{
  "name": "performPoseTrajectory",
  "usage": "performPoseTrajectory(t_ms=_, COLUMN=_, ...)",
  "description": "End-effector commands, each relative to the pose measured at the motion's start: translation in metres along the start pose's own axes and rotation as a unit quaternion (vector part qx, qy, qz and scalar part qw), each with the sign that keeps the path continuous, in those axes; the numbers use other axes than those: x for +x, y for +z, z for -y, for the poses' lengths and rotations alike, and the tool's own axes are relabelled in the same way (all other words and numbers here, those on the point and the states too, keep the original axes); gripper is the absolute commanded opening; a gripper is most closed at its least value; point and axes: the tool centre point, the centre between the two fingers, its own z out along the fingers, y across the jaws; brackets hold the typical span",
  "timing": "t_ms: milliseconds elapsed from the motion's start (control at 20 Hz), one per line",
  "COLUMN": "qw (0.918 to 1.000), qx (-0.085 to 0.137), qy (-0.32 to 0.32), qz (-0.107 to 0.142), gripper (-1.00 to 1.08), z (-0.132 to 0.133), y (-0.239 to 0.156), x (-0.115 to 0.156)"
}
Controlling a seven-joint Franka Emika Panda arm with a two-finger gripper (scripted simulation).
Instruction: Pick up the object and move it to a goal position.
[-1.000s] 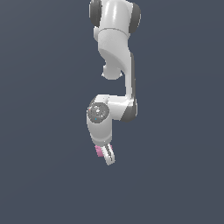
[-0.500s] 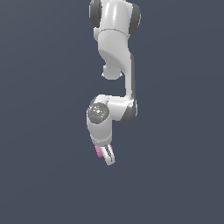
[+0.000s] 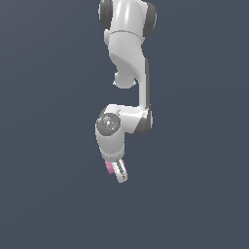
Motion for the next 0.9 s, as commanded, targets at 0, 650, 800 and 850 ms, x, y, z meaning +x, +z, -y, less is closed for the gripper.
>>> performPoseTrajectory(t_ms=0, qw=1.0000, qx=0.000, qy=0.000, qz=0.000, gripper=-1.00, z=-0.003, y=-0.004, x=0.001)
performPoseTrajectory(t_ms=650, qw=1.0000, qx=0.000, qy=0.000, qz=0.001, gripper=-1.00, z=-0.058, y=-0.055, x=0.012)
performPoseTrajectory(t_ms=800, qw=1.0000, qx=0.000, qy=0.000, qz=0.001, gripper=-1.00, z=-0.079, y=-0.075, x=0.016)
performPoseTrajectory(t_ms=850, qw=1.0000, qx=0.000, qy=0.000, qz=0.002, gripper=-1.00, z=-0.086, y=-0.082, x=0.018)
